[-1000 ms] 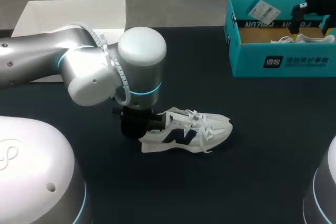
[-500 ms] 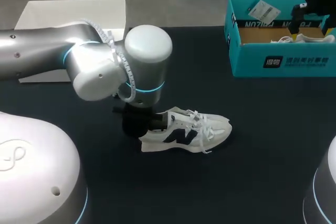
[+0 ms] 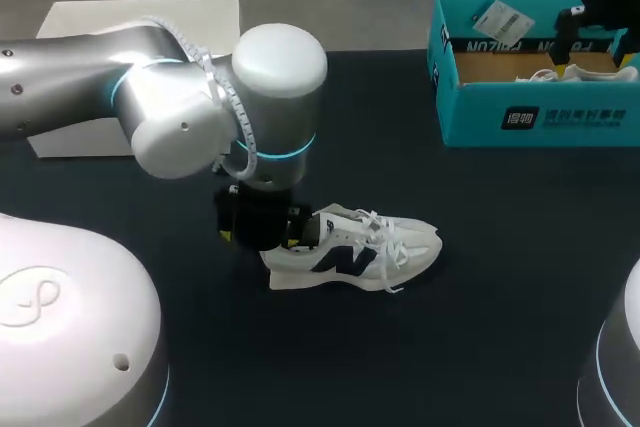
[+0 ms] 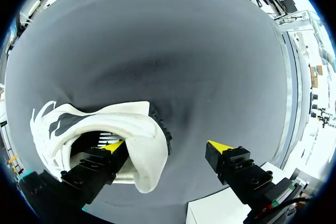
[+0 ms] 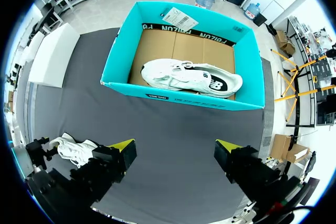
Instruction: Take the shoe out of the shoebox, open the shoe tongue, remove and reinsert the insole, then place the shoe into the shoebox
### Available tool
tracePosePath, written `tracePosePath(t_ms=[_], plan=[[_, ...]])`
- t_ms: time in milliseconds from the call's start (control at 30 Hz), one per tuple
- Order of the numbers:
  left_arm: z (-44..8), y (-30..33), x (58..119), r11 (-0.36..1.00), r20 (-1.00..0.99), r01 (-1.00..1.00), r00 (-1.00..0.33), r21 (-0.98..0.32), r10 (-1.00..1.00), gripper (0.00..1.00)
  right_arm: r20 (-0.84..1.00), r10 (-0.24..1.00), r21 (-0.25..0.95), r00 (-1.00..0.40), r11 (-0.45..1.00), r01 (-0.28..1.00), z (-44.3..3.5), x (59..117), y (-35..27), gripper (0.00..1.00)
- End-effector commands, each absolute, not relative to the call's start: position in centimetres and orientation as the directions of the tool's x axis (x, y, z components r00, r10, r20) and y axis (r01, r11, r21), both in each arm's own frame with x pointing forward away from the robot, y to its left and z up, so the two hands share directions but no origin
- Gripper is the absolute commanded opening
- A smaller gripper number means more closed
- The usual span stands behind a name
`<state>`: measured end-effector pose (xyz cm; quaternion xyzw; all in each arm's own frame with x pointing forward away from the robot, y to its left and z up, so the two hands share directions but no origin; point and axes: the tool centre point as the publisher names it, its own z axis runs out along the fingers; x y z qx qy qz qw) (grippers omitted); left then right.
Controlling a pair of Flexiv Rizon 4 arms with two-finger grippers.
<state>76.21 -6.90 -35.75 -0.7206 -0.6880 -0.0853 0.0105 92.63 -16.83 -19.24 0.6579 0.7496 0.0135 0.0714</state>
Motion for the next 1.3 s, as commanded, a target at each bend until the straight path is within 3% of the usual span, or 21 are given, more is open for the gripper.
tracePosePath(t_ms=[33, 733, 1300], plan=[[-33.0, -5.7, 75.4, -0.029, 0.095, 0.991, 0.017, 0.127, 0.995, 1.00, -0.089, 0.988, 0.117, -0.123, 0.133, 0.984, -19.3, 92.5, -16.8, 1.00], [-26.2, -1.7, 76.1, 0.206, -0.070, 0.969, -0.198, 0.137, 0.978, 1.00, -0.089, 0.988, 0.117, -0.123, 0.133, 0.984, -19.3, 92.5, -16.8, 1.00], [-26.0, -1.3, 76.2, 0.212, -0.074, 0.968, -0.204, 0.134, 0.976, 1.00, -0.089, 0.988, 0.117, -0.123, 0.133, 0.984, -19.3, 92.5, -16.8, 1.00]])
